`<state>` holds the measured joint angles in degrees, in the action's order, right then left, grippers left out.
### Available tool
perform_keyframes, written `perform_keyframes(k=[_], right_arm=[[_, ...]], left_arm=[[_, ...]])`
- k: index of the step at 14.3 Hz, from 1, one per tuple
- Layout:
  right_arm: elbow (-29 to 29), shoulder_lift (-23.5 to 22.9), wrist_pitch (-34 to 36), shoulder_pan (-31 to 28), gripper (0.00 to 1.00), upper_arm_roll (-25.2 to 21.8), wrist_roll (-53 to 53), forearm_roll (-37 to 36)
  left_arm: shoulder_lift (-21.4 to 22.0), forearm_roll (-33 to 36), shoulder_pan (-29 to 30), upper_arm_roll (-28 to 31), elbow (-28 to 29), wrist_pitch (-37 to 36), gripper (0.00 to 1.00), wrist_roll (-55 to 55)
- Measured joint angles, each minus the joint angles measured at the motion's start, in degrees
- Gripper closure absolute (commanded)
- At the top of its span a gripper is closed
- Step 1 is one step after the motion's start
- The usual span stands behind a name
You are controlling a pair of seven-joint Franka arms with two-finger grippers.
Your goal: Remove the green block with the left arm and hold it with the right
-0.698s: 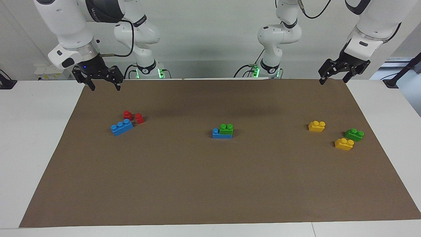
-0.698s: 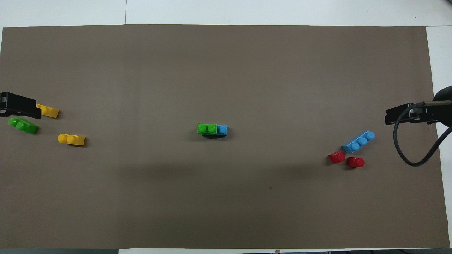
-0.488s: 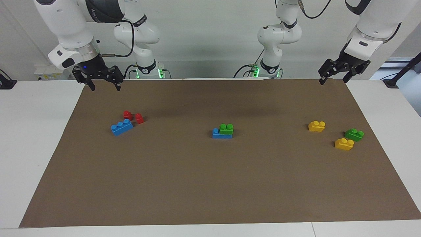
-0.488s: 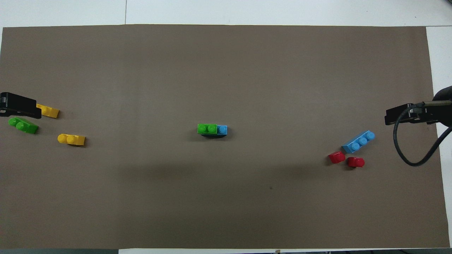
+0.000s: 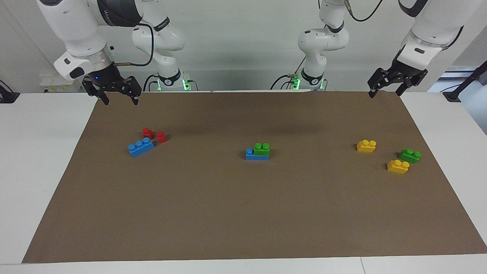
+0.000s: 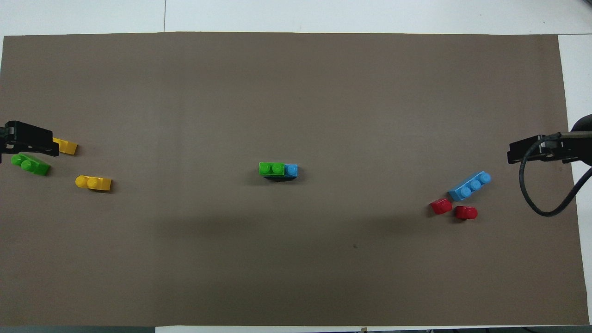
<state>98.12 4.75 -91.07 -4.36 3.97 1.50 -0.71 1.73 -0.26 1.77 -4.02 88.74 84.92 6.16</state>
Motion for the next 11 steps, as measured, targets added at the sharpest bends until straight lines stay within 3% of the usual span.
perform_keyframes(k=[6,11], right_arm=[[0.0,0.0,-0.08,0.03,0.0,0.19,2.16,0.0],[0.7,-0.01,-1.31,0.25,0.0,0.74,12.2,0.28]], left_arm=[[3.7,-0.4,-4.85,-1.01,7.48,1.86,0.0,15.5],[5.72,-0.98,-6.06,-0.95,10.87,3.19,0.0,18.37]])
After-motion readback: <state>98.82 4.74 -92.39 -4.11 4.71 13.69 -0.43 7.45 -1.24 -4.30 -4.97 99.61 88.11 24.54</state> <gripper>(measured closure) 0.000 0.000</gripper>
